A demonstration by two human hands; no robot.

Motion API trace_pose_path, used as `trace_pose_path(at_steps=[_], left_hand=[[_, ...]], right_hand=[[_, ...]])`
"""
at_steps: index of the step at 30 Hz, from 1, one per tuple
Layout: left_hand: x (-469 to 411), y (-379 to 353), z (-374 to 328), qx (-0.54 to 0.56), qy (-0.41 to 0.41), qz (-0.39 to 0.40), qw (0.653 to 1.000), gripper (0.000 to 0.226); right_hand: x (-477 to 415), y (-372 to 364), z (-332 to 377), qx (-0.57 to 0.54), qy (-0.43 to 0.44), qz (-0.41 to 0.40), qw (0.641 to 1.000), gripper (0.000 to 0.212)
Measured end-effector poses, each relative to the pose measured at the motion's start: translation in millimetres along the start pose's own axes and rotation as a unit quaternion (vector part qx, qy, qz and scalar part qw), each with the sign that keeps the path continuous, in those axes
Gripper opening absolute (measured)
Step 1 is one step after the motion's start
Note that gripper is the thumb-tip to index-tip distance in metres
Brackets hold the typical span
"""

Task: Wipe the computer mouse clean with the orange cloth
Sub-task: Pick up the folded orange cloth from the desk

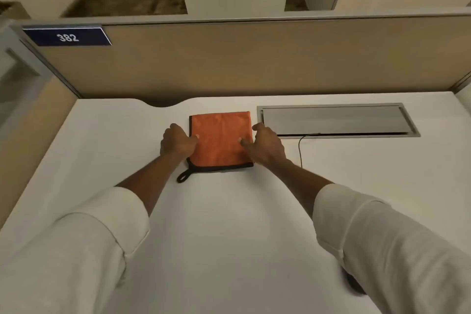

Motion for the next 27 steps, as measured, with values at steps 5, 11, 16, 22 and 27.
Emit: trace_pose_path(at_steps=[5,11,16,22,27], left_hand=[[-19,-11,6,0.075,0.052,0.026,0.996,0.049],[-28,-22,16,0.099,0.075,0.038,0.992,0.051],[-25,-18,29,0.185,0.091,0.059,0.977,0.043],[2,9,38,0.318,0.103,0.117,0.935,0.024],[41,31,40,0.359,0.071,0.128,0.922,0.025]], right_hand=[[-24,-13,-4,-0.058,-0.094,0.014,0.994,0.067],[-39,-28,-11,-0.124,-0.163,0.009,0.979,0.041],[-33,-28,-15,-0.26,-0.206,0.047,0.942,0.035],[0,-5,-19,-0.382,-0.201,0.068,0.899,0.04],[39,17,-24,-0.437,-0.138,0.059,0.887,0.028]])
Point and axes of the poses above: each hand's wrist, its own x-axis away from the middle knuckle, its own y-axis out of the back of the hand, z = x × y, the point moved 4 cm from there along -x, towards the middle knuckle, and after that the axes turned 4 degrees about x, right-handed, at the moved point
